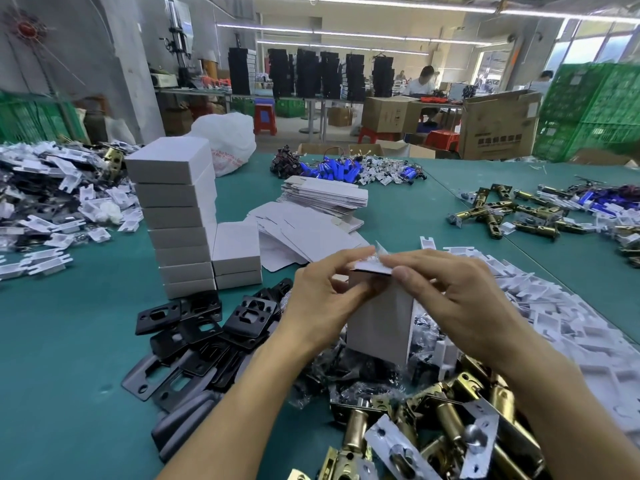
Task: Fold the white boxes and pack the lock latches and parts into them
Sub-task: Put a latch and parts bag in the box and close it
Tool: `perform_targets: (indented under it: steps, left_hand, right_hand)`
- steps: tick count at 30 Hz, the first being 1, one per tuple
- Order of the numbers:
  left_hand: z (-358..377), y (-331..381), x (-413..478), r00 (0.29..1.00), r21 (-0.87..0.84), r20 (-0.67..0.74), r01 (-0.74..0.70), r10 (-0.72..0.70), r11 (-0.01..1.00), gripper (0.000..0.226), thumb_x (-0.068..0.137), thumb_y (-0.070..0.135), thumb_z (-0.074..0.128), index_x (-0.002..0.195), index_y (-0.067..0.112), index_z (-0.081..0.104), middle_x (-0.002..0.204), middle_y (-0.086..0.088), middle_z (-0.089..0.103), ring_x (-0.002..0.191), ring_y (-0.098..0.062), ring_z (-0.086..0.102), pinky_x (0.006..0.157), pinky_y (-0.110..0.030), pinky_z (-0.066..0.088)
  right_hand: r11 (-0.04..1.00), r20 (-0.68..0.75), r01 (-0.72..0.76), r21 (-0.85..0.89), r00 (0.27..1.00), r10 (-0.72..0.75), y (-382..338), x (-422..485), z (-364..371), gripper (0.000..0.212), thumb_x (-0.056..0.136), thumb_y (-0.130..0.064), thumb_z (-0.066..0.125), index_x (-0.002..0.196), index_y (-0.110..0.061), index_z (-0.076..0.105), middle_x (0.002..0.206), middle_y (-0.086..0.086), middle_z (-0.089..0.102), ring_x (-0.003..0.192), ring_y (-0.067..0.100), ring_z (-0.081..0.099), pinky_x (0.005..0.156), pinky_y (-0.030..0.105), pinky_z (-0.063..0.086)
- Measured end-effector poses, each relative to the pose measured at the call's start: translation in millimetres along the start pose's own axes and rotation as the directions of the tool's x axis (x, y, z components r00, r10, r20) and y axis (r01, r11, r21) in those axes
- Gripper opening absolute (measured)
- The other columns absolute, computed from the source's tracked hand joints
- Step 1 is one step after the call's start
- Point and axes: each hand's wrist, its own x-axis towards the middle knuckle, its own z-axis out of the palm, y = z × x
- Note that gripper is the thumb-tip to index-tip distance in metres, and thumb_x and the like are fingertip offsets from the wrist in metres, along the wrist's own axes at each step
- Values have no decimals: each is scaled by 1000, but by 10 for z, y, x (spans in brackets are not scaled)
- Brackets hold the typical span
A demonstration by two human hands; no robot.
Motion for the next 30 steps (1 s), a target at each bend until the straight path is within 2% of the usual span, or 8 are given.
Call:
perform_targets:
  steps: [3, 6, 8, 14, 20, 25, 28, 30]
  left_hand:
    - [-31, 18, 0, 997, -100, -13, 71, -73, 992, 35, 69, 54, 79, 95, 44, 58, 102, -2, 74, 70, -17, 69, 59, -29, 53]
    - [-45, 22, 2, 998, -125, 18, 61, -59, 990, 32, 68, 47, 82, 86, 38, 57, 108, -8, 74, 76, -23, 73, 59, -27, 51]
    - [-47, 15, 7, 999, -137, 25, 49, -46, 989, 29, 70, 38, 85, 84, 37, 60, 108, -9, 73, 82, -26, 74, 63, -30, 54]
    - [-42, -12, 3, 999, -91, -5, 38, -39, 995, 26, 77, 25, 87, 85, 37, 65, 99, 3, 75, 84, -17, 74, 66, -30, 56]
    - [-6, 16, -11, 1000, -22, -29, 11, -11, 1000, 29, 76, 27, 87, 79, 38, 60, 97, 4, 75, 81, -17, 76, 66, -42, 63]
    - [-12, 34, -28, 1000, -47, -19, 13, -13, 999, 29, 68, 39, 88, 80, 35, 62, 100, 0, 76, 83, -19, 76, 67, -42, 63]
    - [-18, 46, -29, 1000, -62, -12, 7, -8, 998, 25, 76, 30, 87, 75, 37, 62, 87, 6, 76, 77, -13, 74, 59, -31, 57]
    - [-19, 48, -21, 999, -73, -44, 25, -29, 997, 22, 81, 28, 82, 72, 34, 63, 80, 6, 74, 73, -14, 72, 55, -37, 59]
  right_hand:
    - [995, -69, -71, 74, 995, 76, 29, 3, -4, 24, 89, -31, 63, 110, -28, 75, 90, -28, 67, 81, -8, 64, 70, 10, 47]
    - [963, -77, -188, 195, 975, 206, 35, -10, 7, 25, 82, -41, 66, 105, -34, 74, 88, -18, 74, 79, 8, 71, 72, 38, 58]
    - [958, -112, -202, 206, 967, 228, 25, -11, 12, 22, 81, -42, 69, 101, -33, 74, 85, -16, 75, 77, 9, 72, 71, 42, 59]
    - [958, -157, -224, 180, 955, 253, -13, -13, 36, 15, 83, -22, 77, 97, -26, 77, 83, -11, 75, 70, 11, 72, 67, 42, 59]
    - [946, -143, -269, 180, 944, 296, -38, 8, 31, 18, 83, -9, 76, 90, -25, 80, 78, -11, 75, 73, 6, 71, 67, 27, 58]
    - [952, -236, -279, 126, 924, 302, -95, -8, 65, 12, 81, -16, 78, 86, -27, 80, 71, -16, 71, 66, 3, 69, 60, 24, 55]
    - [954, -270, -272, 125, 916, 297, -114, -10, 84, 13, 80, -19, 80, 81, -31, 77, 68, -20, 69, 64, -2, 67, 56, 15, 51]
    - [955, -264, -270, 120, 919, 292, -124, -7, 83, 16, 80, -17, 79, 78, -33, 76, 70, -20, 69, 66, -5, 67, 58, 15, 52]
